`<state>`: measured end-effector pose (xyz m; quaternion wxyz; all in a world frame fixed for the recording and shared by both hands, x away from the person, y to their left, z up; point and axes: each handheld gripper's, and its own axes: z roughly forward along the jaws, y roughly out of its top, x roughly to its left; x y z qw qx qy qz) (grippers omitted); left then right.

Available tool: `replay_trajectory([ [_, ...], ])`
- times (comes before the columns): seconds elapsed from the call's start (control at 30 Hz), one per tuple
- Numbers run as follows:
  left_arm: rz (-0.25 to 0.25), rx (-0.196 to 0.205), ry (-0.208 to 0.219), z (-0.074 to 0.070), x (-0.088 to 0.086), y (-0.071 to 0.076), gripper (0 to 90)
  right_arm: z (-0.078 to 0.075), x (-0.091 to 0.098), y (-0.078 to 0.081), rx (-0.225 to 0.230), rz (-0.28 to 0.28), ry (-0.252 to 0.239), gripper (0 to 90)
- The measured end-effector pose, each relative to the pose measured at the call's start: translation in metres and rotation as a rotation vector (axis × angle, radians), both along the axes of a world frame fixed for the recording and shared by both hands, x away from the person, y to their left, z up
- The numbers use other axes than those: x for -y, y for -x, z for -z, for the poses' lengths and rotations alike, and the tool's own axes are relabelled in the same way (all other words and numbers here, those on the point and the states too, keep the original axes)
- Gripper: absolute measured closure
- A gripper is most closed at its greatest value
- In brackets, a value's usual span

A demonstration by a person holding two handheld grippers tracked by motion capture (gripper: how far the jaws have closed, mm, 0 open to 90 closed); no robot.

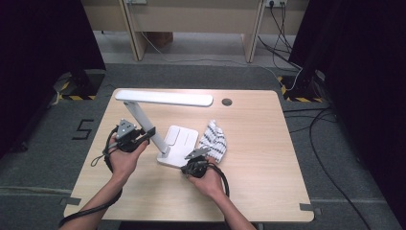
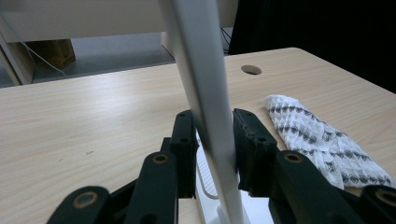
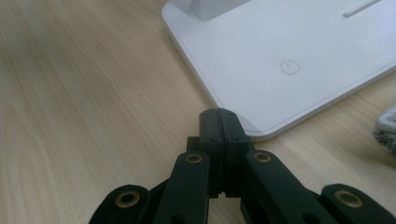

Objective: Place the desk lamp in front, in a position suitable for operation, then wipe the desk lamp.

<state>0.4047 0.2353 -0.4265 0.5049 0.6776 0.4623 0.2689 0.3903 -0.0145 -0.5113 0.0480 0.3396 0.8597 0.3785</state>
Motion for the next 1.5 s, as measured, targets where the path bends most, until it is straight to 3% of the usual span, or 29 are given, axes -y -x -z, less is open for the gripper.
replay_trajectory([
  [0.3, -0.002, 0.003, 0.007, 0.001, -0.002, 0.005, 67.0, -0.004, 0.008, -0.006, 0.024, 0.016, 0.003, 87.0],
  [0.47, 0.001, 0.024, 0.013, 0.0, -0.007, 0.016, 51.9, -0.016, 0.023, -0.006, 0.069, 0.05, -0.037, 78.6],
  [0.57, 0.016, 0.024, 0.015, 0.002, -0.015, 0.026, 41.8, -0.025, 0.044, -0.005, 0.091, 0.104, -0.057, 71.7],
  [0.67, 0.001, 0.014, 0.025, 0.005, -0.021, 0.035, 36.5, -0.032, 0.073, -0.006, 0.12, 0.171, -0.061, 67.5],
  [0.83, 0.002, -0.012, 0.029, 0.013, -0.024, 0.054, 38.7, -0.038, 0.117, -0.001, 0.151, 0.29, -0.088, 62.9],
  [1.03, 0.004, -0.032, 0.021, 0.02, -0.026, 0.065, 39.3, -0.032, 0.147, 0.004, 0.152, 0.373, -0.093, 60.5],
  [1.23, 0.012, -0.038, 0.01, 0.023, -0.024, 0.066, 39.8, -0.027, 0.154, 0.005, 0.142, 0.389, -0.095, 59.6],
  [1.5, 0.086, -0.048, -0.013, 0.026, -0.006, 0.067, 41.4, -0.023, 0.148, 0.001, 0.143, 0.378, -0.092, 57.2],
])
